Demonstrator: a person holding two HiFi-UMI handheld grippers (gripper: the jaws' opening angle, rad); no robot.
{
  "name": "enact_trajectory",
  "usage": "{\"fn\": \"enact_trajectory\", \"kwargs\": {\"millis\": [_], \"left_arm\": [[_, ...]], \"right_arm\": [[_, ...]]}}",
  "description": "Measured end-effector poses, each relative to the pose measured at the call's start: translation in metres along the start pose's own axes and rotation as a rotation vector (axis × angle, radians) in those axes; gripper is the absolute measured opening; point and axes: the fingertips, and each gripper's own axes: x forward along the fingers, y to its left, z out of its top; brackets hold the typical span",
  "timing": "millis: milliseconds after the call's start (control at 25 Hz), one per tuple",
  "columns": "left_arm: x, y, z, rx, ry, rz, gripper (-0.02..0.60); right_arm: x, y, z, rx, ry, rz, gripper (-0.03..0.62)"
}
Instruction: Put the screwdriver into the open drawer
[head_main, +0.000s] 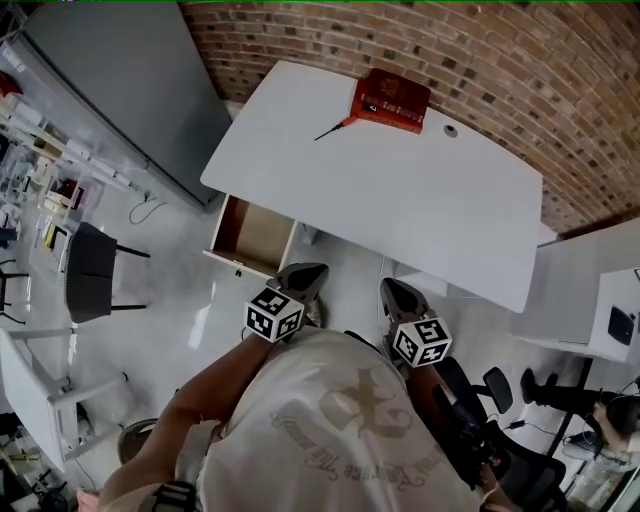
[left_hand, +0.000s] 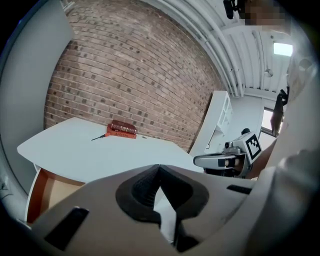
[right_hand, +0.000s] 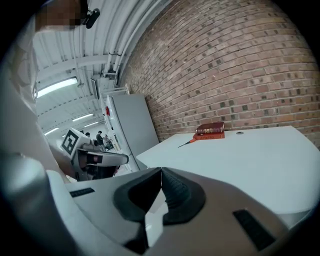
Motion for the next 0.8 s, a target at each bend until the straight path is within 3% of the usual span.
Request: {"fn": "enact_trajectory", "kwargs": {"millis": [280, 800], "left_arm": [[0.017, 0.036, 0.023, 0.004, -0.016, -0.031, 0.018], [0.011, 0.099, 0.042, -0.024, -0.041, -0.003, 0.018]], "right_arm": [[0.043, -0.003, 0.028, -0.029, 0.000, -0.013, 0.021], [0.106, 0.010, 0.050, -0.095, 0.032, 0.018, 0.021]]}}
